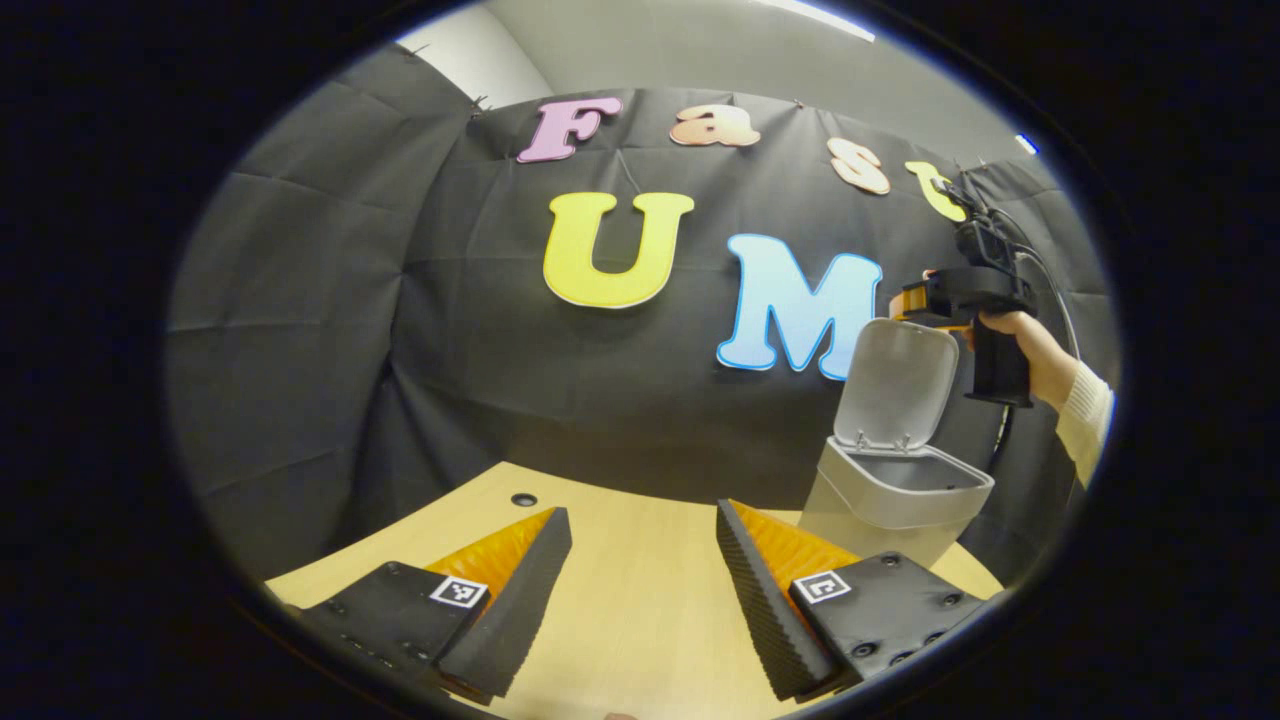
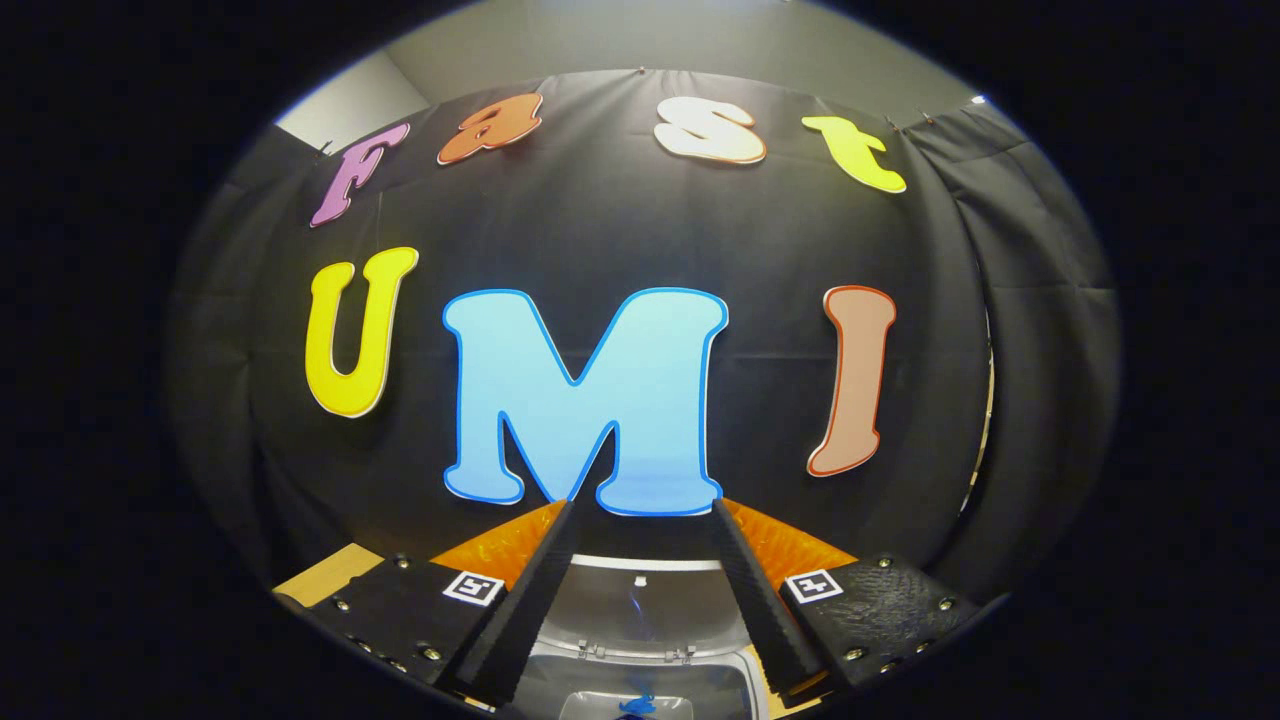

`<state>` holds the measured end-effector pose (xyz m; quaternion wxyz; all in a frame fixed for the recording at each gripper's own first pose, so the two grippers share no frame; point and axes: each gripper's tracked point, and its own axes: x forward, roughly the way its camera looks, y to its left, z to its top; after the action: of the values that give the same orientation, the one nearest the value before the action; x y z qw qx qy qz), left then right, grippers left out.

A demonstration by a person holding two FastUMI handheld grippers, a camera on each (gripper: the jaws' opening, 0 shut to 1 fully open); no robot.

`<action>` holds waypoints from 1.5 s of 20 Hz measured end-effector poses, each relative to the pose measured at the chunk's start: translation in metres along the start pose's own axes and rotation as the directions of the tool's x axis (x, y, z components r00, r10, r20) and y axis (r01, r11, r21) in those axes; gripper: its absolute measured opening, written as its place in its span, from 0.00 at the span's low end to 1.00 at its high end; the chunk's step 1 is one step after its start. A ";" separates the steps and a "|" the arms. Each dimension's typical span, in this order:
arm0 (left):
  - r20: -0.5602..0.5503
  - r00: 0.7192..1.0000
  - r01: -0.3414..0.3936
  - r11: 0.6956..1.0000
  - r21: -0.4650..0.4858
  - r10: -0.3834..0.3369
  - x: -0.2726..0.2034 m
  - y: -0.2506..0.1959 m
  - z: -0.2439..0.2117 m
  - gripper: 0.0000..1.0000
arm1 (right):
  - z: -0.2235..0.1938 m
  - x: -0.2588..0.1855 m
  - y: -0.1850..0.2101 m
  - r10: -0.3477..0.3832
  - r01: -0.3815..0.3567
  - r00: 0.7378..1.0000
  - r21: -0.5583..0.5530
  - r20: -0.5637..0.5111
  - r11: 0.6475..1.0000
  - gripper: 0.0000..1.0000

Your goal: Press the lid of the desktop garbage bin to open it, pick up the crumpled paper on the desktop and throw it into the bin, then pick up the pop can on the desktop and drop it into the bin, and finally close the garbage bin lid.

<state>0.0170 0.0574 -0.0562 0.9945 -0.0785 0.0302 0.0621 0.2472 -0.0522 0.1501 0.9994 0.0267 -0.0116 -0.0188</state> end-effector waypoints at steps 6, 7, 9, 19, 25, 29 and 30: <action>0.004 0.999 0.037 0.999 0.009 -0.037 -0.004 -0.011 -0.005 0.95 | -0.007 -0.020 0.001 0.002 -0.003 0.999 0.021 0.032 1.000 0.87; 0.001 0.999 0.048 0.999 0.010 -0.048 -0.005 -0.013 -0.006 0.95 | -0.009 -0.024 0.001 0.003 -0.004 0.999 0.021 0.035 1.000 0.87; 0.001 0.998 0.065 0.998 0.014 -0.065 -0.008 -0.016 -0.007 0.95 | -0.013 -0.034 0.002 0.005 -0.006 0.999 0.025 0.037 1.000 0.87; 0.015 0.995 0.103 0.994 0.026 -0.104 -0.024 -0.023 0.003 0.95 | -0.049 -0.080 0.008 0.012 -0.011 1.000 0.046 -0.017 0.999 0.87; 0.021 0.994 0.110 0.993 0.036 -0.111 -0.033 -0.023 0.004 0.95 | -0.089 -0.092 0.010 0.021 -0.013 0.993 0.064 -0.120 0.998 0.87; 0.021 0.995 0.095 0.994 0.050 -0.096 -0.037 -0.017 0.001 0.96 | -0.116 -0.093 0.010 0.002 0.009 0.986 0.067 -0.168 0.998 0.92; 0.020 0.996 0.091 0.995 0.050 -0.092 -0.038 -0.014 0.001 0.95 | -0.121 -0.092 0.009 -0.004 0.014 0.986 0.065 -0.164 0.998 0.92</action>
<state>-0.0191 0.0387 -0.0506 0.9982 -0.0547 0.0172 0.0166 0.1586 -0.0328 0.0276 0.9954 0.0612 0.0703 -0.0206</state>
